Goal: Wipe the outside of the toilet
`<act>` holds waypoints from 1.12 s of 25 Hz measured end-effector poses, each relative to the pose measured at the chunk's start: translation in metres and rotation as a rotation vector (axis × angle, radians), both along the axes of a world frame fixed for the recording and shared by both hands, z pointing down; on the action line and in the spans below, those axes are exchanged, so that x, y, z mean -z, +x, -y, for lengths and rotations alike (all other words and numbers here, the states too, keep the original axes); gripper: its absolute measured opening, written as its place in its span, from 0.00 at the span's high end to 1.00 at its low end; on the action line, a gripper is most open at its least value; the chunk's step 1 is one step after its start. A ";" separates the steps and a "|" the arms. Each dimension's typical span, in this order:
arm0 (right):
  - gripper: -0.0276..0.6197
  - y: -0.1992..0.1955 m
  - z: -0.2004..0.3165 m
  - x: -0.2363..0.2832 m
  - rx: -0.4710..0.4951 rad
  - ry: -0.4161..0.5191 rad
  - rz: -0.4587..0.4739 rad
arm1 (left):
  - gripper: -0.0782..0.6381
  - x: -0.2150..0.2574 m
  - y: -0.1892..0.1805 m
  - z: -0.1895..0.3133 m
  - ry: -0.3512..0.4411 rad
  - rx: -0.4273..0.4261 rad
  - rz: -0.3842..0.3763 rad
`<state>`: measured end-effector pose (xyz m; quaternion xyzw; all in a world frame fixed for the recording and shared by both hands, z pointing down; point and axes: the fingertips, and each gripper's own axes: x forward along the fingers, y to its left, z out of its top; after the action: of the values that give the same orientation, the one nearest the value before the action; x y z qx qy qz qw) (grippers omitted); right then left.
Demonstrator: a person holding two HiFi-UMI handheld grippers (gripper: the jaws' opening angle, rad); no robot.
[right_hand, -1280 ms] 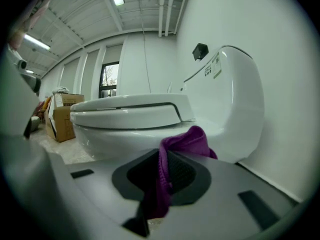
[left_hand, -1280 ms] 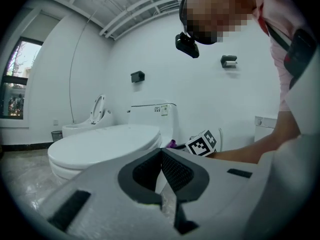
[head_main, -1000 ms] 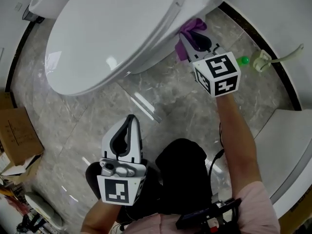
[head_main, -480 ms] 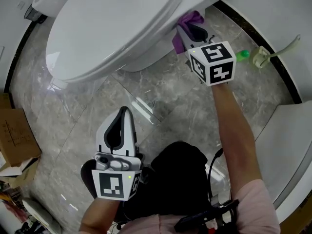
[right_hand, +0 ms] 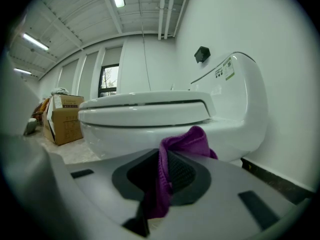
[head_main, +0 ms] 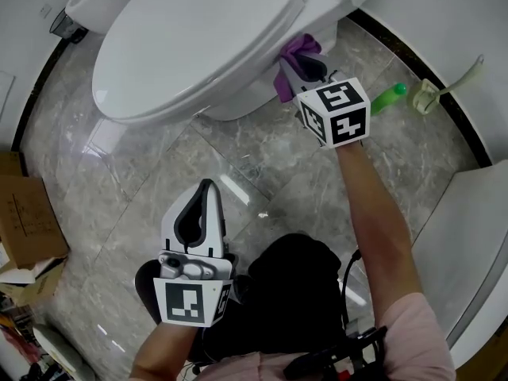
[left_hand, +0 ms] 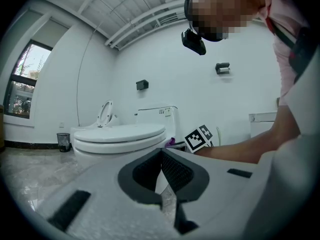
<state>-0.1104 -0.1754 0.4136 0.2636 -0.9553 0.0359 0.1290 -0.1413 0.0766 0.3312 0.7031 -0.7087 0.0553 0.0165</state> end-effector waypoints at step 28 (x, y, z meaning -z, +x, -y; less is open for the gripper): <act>0.87 -0.069 -0.120 0.006 0.227 0.027 -0.043 | 0.88 0.000 -0.025 -0.041 0.049 0.024 -0.021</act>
<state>-0.1791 -0.0556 0.4074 0.1561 -0.9764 0.0027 0.1491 -0.1659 0.1171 0.3314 0.6952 -0.7182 0.0303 0.0076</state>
